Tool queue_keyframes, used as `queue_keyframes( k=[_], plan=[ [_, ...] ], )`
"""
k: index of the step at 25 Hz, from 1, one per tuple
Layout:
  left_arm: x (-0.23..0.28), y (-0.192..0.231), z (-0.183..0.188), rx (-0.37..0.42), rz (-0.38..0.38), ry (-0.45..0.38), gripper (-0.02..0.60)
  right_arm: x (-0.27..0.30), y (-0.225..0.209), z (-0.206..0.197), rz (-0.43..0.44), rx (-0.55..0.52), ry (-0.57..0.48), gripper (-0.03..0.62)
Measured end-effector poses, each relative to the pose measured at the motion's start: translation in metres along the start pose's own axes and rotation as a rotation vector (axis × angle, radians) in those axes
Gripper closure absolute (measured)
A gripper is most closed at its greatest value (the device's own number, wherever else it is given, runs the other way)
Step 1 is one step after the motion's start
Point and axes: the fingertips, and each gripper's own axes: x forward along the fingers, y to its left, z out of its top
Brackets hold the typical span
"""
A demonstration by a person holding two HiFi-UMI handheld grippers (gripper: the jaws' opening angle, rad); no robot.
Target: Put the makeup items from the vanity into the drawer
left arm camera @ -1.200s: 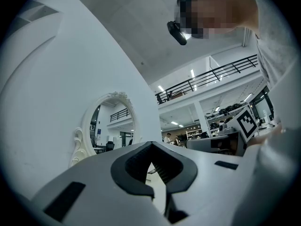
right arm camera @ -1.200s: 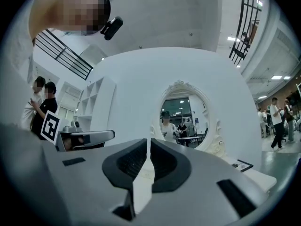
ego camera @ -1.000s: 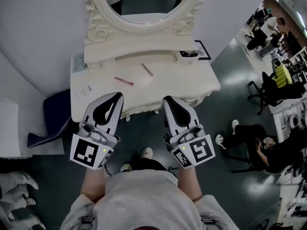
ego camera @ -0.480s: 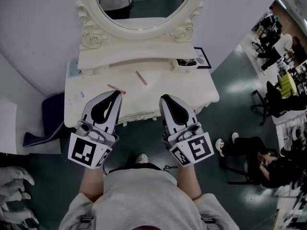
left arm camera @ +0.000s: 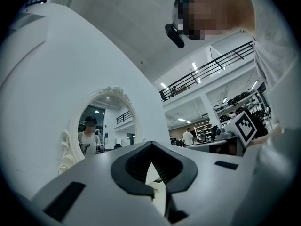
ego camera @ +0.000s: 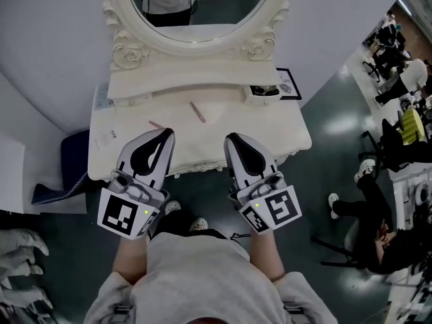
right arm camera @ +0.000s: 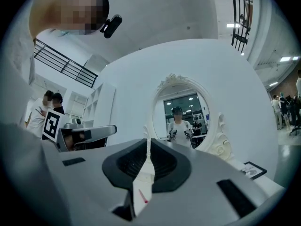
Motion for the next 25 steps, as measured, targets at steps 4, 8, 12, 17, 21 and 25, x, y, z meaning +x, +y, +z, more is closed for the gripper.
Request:
queue_keyframes(
  k=[4,8,12,17,21,25],
  plan=[
    [0.009,0.007,-0.006,-0.005,-0.004,0.01,0.571,0.01,-0.006,-0.004,-0.003,0.01,0.009,0.559],
    [0.02,0.018,-0.011,-0.008,-0.024,0.007,0.571,0.022,-0.012,-0.005,-0.02,0.002,0.011,0.558],
    [0.026,0.028,-0.027,0.025,-0.079,0.072,0.571,0.039,-0.017,-0.003,-0.035,-0.012,0.009,0.558],
    [0.036,0.048,-0.034,0.027,-0.102,0.08,0.571,0.061,-0.022,-0.003,-0.057,-0.016,0.007,0.558],
    [0.046,0.07,-0.037,0.005,-0.11,0.061,0.571,0.082,-0.026,-0.006,-0.069,-0.017,0.006,0.558],
    [0.056,0.087,-0.043,-0.003,-0.132,0.059,0.571,0.099,-0.031,-0.014,-0.093,-0.013,0.02,0.559]
  ],
)
